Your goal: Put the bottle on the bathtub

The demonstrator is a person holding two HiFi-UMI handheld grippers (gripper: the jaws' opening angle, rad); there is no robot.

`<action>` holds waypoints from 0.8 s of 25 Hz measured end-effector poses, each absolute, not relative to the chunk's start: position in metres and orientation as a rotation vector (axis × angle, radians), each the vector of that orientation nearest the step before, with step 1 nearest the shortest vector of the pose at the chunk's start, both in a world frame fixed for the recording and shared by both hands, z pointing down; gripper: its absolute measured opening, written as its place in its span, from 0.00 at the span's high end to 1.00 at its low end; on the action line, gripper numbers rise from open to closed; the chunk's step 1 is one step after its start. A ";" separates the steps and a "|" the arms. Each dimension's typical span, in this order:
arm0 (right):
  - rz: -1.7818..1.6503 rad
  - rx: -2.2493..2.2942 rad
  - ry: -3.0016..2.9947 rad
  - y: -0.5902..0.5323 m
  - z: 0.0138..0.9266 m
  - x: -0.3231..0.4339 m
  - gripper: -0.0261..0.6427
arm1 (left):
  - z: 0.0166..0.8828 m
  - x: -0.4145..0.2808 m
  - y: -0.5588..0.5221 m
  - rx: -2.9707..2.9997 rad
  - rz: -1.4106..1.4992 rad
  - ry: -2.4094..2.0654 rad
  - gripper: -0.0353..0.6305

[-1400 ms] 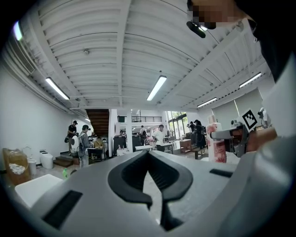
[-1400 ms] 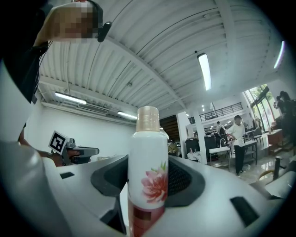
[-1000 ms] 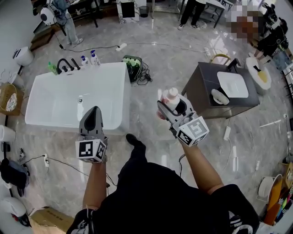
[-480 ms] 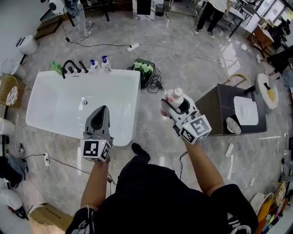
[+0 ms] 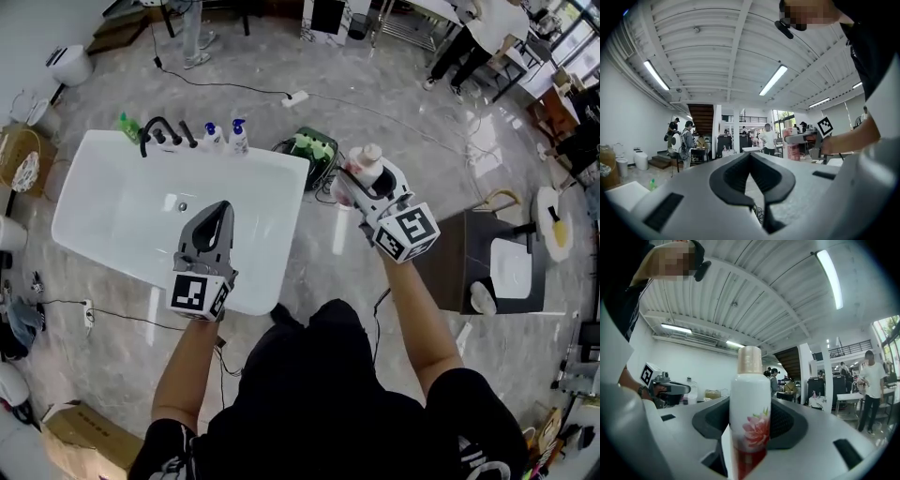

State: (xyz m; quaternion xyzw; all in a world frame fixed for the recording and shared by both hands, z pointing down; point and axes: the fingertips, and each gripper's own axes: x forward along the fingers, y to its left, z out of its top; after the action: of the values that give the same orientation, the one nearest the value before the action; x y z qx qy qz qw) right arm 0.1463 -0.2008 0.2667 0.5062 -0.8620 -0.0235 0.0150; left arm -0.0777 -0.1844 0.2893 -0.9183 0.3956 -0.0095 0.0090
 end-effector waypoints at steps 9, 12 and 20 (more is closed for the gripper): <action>-0.050 1.428 -2.714 -0.321 0.319 0.133 0.62 | 0.324 -0.068 -0.244 -2.895 0.024 1.279 0.93; 0.035 1.416 -2.730 -0.371 0.357 0.132 0.62 | 0.343 -0.063 -0.268 -2.900 0.038 1.320 0.93; 0.189 1.313 -2.705 -0.477 0.498 0.120 0.62 | 0.411 -0.051 -0.319 -2.917 0.111 1.373 0.93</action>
State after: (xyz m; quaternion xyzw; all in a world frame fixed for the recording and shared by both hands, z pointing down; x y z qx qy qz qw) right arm 0.1202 -0.4773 0.4979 0.4348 -0.8960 0.0628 0.0645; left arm -0.0505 -0.3186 0.4105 -0.9035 0.4251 0.0344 -0.0421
